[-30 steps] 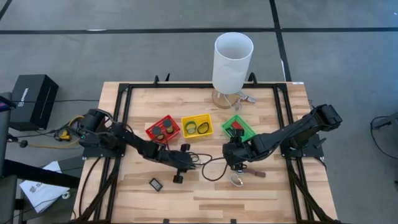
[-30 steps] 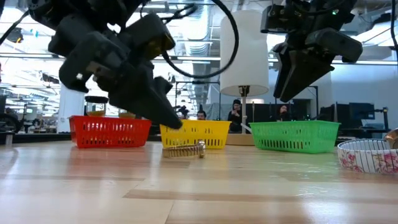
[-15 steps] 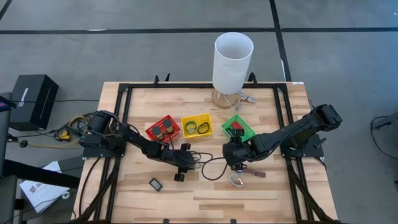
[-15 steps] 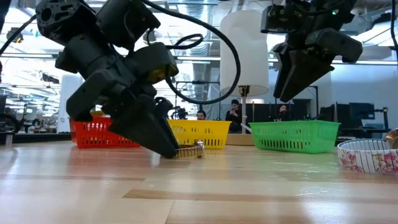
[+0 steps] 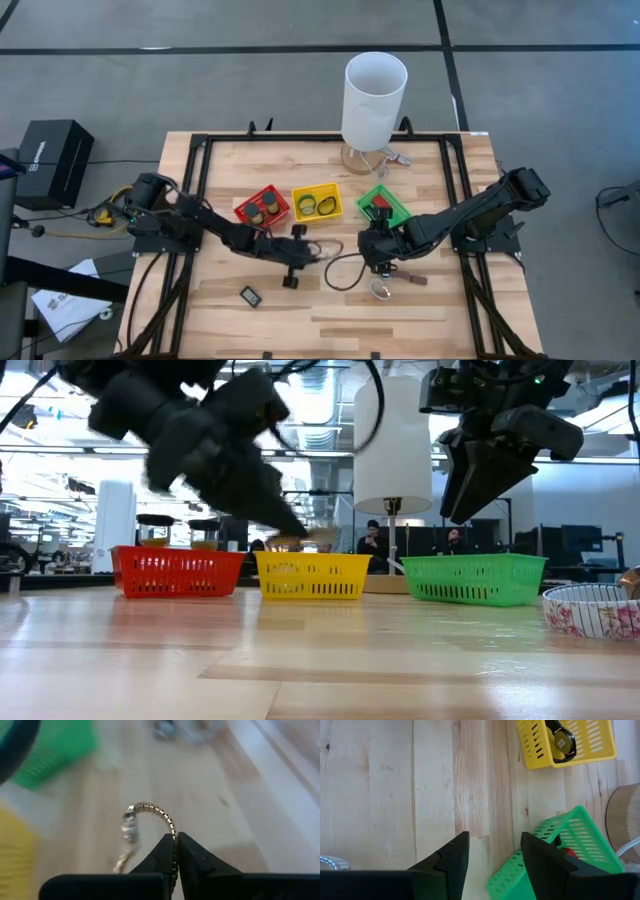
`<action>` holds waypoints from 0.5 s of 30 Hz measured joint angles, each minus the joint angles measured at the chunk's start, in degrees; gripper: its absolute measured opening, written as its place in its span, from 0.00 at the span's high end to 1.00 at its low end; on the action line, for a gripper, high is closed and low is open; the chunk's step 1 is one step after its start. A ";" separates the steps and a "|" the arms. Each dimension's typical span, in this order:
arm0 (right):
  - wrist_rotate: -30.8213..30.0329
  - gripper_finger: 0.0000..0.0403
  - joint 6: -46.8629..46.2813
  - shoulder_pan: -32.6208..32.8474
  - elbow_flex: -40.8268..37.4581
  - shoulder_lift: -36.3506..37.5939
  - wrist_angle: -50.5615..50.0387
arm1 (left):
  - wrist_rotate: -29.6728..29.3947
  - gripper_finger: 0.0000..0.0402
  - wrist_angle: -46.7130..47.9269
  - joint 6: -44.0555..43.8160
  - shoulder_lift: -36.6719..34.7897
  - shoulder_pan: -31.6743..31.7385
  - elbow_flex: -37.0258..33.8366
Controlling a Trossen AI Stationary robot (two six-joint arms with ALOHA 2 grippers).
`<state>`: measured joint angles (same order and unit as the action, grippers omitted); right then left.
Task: Pick & Place Office items
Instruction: Put the gold watch into the yellow basket
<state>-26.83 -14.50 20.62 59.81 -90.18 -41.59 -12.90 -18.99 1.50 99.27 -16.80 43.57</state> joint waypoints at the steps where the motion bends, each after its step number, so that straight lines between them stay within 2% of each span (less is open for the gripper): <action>1: 0.00 0.58 0.00 0.00 0.00 0.01 -0.01 | -1.15 0.99 0.22 0.00 -1.35 0.65 0.00; 4: 0.00 0.58 0.11 -0.02 0.00 0.01 0.04 | -3.31 0.99 0.11 0.06 -4.87 3.63 0.07; 11: -0.02 0.58 2.78 -0.56 0.00 0.01 0.95 | -3.15 0.99 -0.54 1.34 -10.32 12.84 0.04; 15: -0.02 0.58 4.55 -1.28 0.00 0.01 2.31 | 1.57 0.99 -0.65 1.28 -9.99 18.14 0.07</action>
<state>-26.85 -9.95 19.34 59.81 -90.17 -39.28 -11.33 -19.64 2.78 89.27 1.34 43.64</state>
